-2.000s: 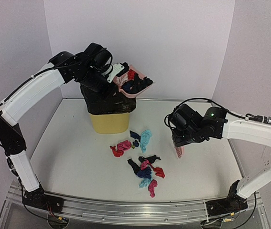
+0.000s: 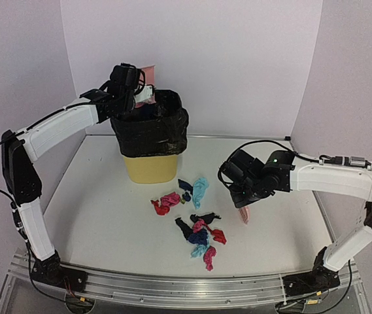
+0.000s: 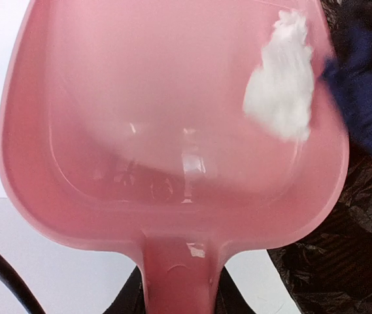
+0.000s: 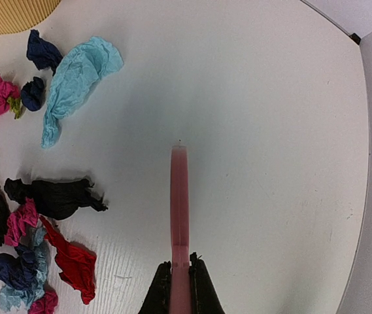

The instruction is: Sweep away the paper scraps from the table

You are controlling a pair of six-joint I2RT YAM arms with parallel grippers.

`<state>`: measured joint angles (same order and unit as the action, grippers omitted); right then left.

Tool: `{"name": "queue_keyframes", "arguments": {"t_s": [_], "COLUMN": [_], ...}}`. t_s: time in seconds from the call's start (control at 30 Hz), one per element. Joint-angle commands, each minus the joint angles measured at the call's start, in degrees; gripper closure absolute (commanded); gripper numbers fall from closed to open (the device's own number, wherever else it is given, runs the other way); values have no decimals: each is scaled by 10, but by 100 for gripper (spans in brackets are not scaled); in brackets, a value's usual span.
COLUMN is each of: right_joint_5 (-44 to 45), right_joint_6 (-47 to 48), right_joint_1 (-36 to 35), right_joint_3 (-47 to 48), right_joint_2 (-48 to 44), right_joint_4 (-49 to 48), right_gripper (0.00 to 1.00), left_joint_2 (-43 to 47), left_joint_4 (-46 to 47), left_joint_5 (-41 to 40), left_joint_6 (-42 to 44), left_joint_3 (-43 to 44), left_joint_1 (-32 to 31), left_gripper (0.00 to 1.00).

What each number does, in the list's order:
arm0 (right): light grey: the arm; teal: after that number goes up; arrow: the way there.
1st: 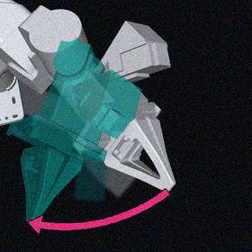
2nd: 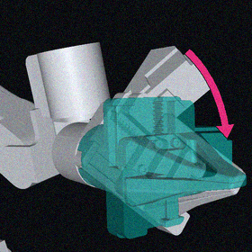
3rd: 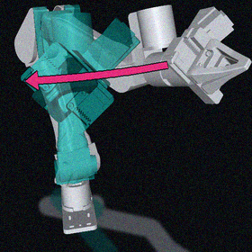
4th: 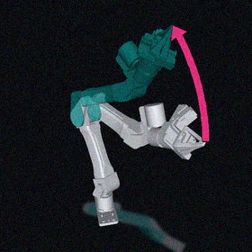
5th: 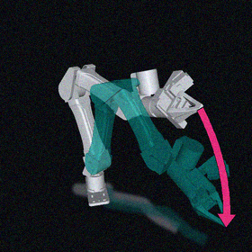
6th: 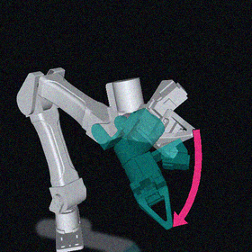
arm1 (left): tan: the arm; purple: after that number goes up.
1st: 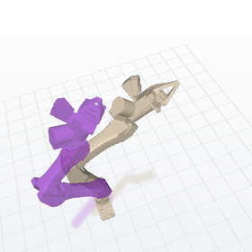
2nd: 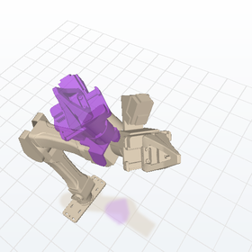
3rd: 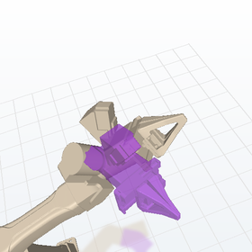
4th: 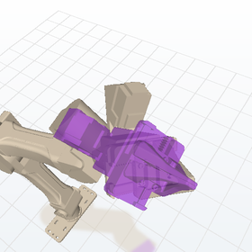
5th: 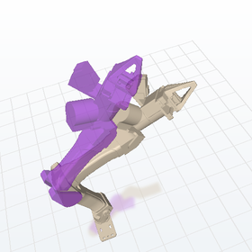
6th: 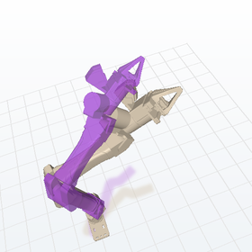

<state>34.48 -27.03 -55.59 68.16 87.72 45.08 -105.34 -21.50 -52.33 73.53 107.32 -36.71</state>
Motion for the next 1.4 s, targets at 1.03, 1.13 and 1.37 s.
{"name": "queue_keyframes", "arguments": {"t_s": [1.03, 1.13, 1.37], "right_joint_5": [20, 32, 69], "right_joint_6": [3, 1, 7], "right_joint_1": [0, 0, 0], "right_joint_3": [3, -9, -48], "right_joint_2": [-49, -69, -148], "right_joint_4": [-2, -2, -1], "right_gripper": [100, 100, 100], "left_joint_2": [81, 108, 168], "left_joint_4": [-301, -275, -243], "left_joint_5": [517, 605, 584], "left_joint_6": [-445, -494, -561], "left_joint_3": [203, 135, -60], "left_joint_1": [-112, -123, -205], "left_gripper": [100, 100, 100]}}
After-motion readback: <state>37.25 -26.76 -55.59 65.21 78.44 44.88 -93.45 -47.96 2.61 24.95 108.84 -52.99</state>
